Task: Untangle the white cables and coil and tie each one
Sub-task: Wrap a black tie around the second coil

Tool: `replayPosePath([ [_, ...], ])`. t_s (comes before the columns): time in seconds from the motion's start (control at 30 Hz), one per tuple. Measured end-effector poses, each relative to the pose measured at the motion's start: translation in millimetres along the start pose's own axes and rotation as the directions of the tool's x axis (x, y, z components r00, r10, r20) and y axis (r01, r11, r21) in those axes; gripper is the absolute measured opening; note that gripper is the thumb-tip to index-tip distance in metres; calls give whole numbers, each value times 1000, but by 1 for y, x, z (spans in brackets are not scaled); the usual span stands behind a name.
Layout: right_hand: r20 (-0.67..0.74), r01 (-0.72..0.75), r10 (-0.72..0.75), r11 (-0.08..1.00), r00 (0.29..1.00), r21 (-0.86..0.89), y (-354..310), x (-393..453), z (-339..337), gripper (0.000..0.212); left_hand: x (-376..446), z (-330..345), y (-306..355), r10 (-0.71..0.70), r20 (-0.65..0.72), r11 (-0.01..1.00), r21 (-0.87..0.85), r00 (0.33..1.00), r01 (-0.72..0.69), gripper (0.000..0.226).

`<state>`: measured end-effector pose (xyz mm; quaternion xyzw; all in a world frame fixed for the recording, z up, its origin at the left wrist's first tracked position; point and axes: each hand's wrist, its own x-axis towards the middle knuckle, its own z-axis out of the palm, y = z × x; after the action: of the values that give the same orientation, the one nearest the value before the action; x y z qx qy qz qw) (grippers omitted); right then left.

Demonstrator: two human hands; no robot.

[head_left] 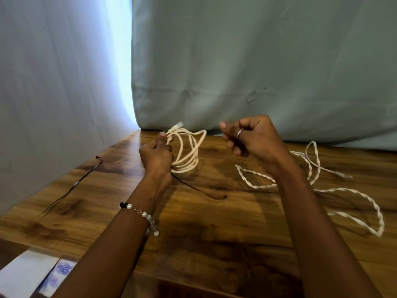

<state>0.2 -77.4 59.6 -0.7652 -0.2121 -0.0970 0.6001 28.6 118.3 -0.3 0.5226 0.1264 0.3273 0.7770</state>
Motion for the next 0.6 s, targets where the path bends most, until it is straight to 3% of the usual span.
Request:
replayPosePath([
  [0.03,169,-31,45,996,985,-85,-3,-3,1,23,4,-2,0,-47,-45,999,-29,998,45,37],
  [0.1,469,28,181,915,865,-403,-1,-7,12,13,10,-5,0,-127,-87,989,-81,988,120,37],
  [0.17,592,189,290,766,752,-615,9,-8,38,26,12,-4,0,-198,-91,973,-136,976,185,36],
  [0.2,611,240,310,719,729,-652,14,-8,51,31,13,-4,0,-214,-90,968,-150,973,199,35],
  [0.27,643,291,279,717,713,-634,17,-8,66,25,13,-5,-2,-165,-112,985,-72,980,157,35],
  [0.33,691,348,185,756,699,-554,13,-7,60,17,16,-7,-7,-6,-145,993,112,989,22,37],
  [0.43,735,319,56,877,675,-359,2,-8,41,22,14,-6,-11,121,-106,950,301,987,-84,40],
  [0.6,586,211,-90,967,805,-143,-2,-10,39,33,0,0,-9,121,17,897,425,993,-116,35],
])
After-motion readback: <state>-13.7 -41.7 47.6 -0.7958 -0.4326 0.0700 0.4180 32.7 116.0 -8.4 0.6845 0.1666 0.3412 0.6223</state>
